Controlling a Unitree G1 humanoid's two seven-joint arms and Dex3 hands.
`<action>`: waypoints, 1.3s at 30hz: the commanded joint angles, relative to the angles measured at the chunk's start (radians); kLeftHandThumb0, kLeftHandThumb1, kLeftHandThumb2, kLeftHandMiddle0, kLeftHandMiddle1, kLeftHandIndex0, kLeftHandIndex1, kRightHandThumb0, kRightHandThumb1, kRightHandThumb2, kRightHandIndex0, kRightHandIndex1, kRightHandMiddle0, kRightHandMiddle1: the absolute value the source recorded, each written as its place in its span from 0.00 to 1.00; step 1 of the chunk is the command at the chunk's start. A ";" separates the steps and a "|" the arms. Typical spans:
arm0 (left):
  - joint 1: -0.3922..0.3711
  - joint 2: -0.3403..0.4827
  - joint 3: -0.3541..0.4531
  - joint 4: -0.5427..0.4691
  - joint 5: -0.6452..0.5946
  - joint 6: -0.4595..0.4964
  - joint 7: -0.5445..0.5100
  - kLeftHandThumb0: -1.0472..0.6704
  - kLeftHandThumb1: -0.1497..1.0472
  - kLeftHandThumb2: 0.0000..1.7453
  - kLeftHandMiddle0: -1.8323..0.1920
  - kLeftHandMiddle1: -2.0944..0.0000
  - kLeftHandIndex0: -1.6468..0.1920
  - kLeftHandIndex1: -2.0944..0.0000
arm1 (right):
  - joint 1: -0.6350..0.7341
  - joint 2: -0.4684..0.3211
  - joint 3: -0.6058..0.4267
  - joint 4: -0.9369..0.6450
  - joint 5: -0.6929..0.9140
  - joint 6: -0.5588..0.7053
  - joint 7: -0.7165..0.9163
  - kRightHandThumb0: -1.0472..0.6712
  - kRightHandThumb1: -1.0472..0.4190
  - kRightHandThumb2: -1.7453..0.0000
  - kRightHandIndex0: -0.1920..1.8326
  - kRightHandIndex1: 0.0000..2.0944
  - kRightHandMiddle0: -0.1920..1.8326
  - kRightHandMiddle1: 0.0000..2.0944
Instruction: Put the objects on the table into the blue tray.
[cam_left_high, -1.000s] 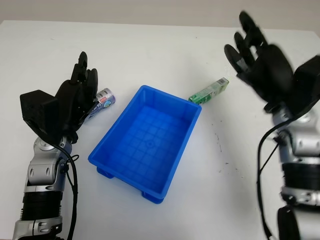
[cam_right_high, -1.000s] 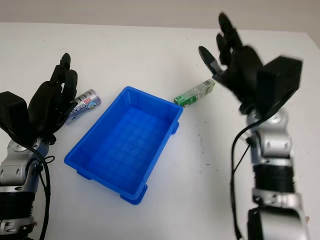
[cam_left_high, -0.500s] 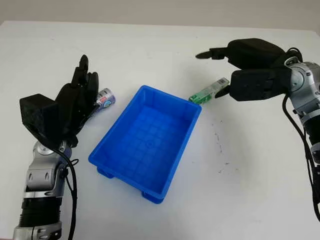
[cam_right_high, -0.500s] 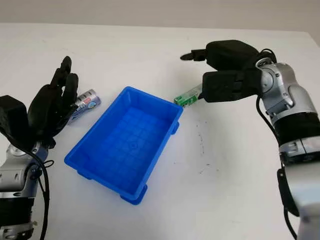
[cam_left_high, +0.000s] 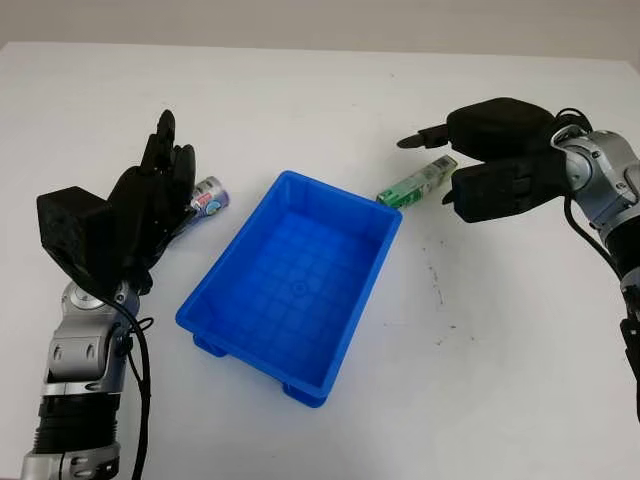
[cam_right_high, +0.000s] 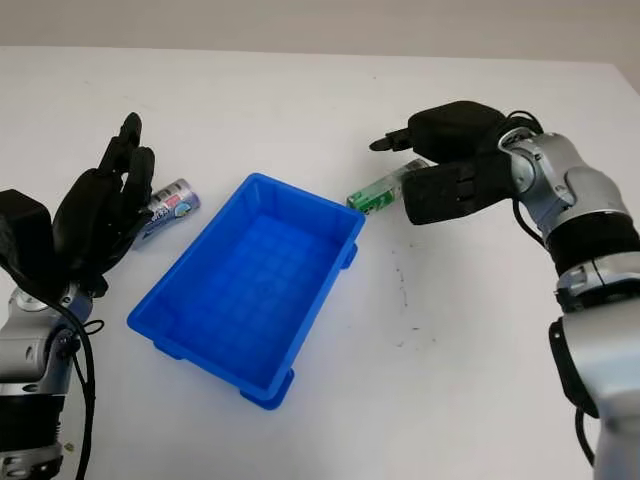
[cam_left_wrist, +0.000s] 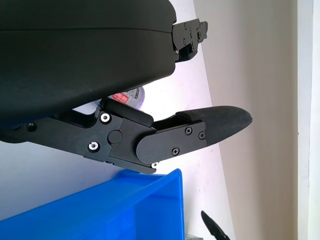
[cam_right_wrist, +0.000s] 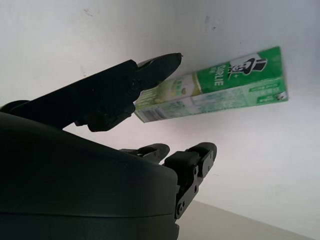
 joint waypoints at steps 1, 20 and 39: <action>-0.012 0.007 -0.007 0.013 0.007 0.001 -0.004 0.14 1.00 0.37 1.00 0.98 1.00 0.99 | -0.004 0.008 0.016 0.021 -0.010 -0.020 -0.028 0.49 0.13 0.97 0.36 0.07 0.37 0.05; -0.021 0.009 -0.013 0.032 0.010 -0.003 -0.008 0.14 1.00 0.37 1.00 0.99 1.00 1.00 | 0.027 0.040 0.077 0.127 -0.051 -0.134 -0.230 0.40 0.09 0.97 0.25 0.82 0.27 0.75; -0.016 0.012 -0.007 0.030 0.001 -0.001 -0.022 0.14 1.00 0.36 1.00 0.99 1.00 0.99 | -0.025 0.023 0.088 0.143 -0.110 -0.086 -0.520 0.42 0.06 0.97 0.53 1.00 0.40 1.00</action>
